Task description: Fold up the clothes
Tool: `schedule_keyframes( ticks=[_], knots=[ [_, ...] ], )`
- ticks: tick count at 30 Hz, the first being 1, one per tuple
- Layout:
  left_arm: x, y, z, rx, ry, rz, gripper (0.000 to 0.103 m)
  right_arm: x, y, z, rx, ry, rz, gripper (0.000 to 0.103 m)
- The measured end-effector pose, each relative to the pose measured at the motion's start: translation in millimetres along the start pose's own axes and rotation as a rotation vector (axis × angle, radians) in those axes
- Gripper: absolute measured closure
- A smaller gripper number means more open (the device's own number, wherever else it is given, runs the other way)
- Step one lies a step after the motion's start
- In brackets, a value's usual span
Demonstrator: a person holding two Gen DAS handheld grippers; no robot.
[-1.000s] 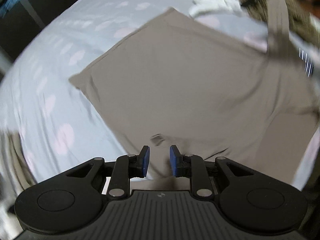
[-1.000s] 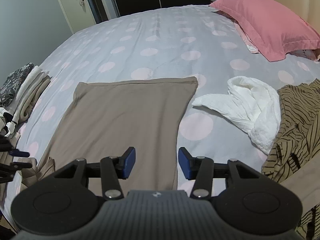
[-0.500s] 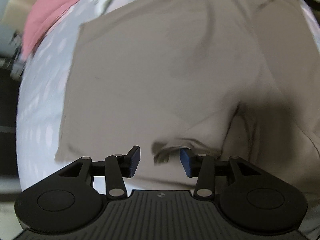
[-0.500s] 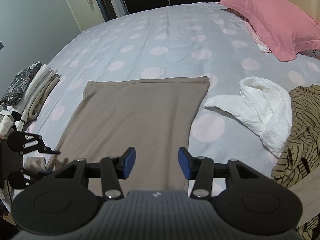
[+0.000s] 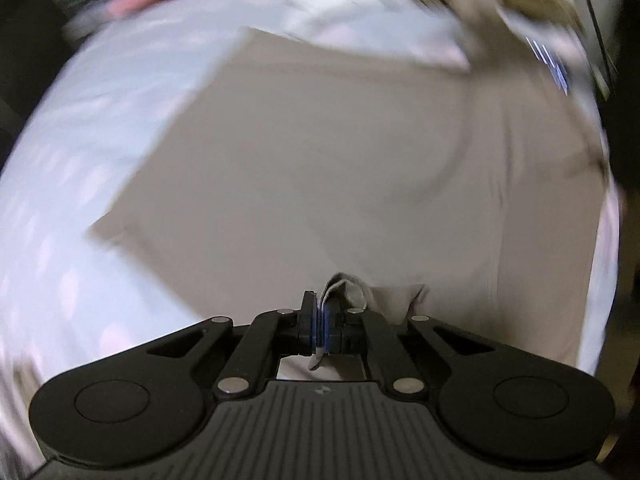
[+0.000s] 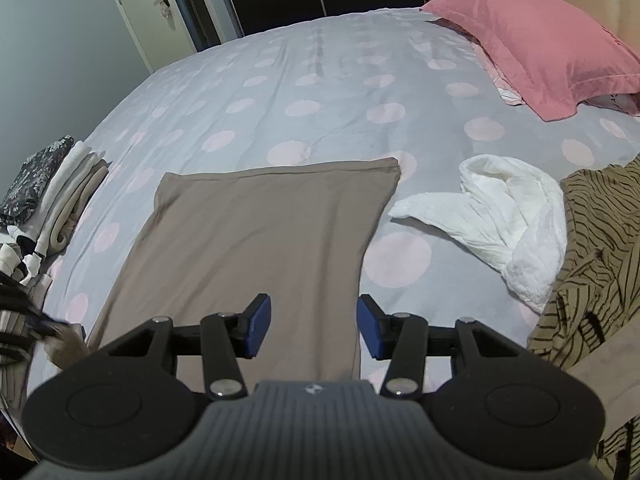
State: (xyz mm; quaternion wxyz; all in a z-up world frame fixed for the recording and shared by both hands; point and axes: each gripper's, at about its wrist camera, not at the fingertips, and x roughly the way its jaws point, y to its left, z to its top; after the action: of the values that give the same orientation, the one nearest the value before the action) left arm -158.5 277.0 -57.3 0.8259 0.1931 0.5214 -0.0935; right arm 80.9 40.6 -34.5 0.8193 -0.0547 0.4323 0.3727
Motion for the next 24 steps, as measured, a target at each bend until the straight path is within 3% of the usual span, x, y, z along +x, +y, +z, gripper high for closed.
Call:
schedule_keyframes(
  ticks=[7,11,19,24],
  knots=[
    [-97.1,68.0,-41.3,-0.450,-0.070,0.183,0.102,-6.1,1.9,-2.3,0.001,-0.014,-0.005,0.052],
    [-146.0,91.2,-63.0,-0.628,-0.089,0.306,0.102,-11.0,-0.2,-4.7,0.007,-0.022,-0.010,0.052],
    [-229.4,144.0,-120.3,-0.853,-0.059,0.542,0.102,-14.2,-8.8,-8.4,0.049,-0.021,-0.023,0.052],
    [-247.8,166.9,-160.1,-0.953,-0.002,0.638,0.102,-15.9,-9.8,-8.9,0.061,-0.024,-0.021,0.052]
  ],
)
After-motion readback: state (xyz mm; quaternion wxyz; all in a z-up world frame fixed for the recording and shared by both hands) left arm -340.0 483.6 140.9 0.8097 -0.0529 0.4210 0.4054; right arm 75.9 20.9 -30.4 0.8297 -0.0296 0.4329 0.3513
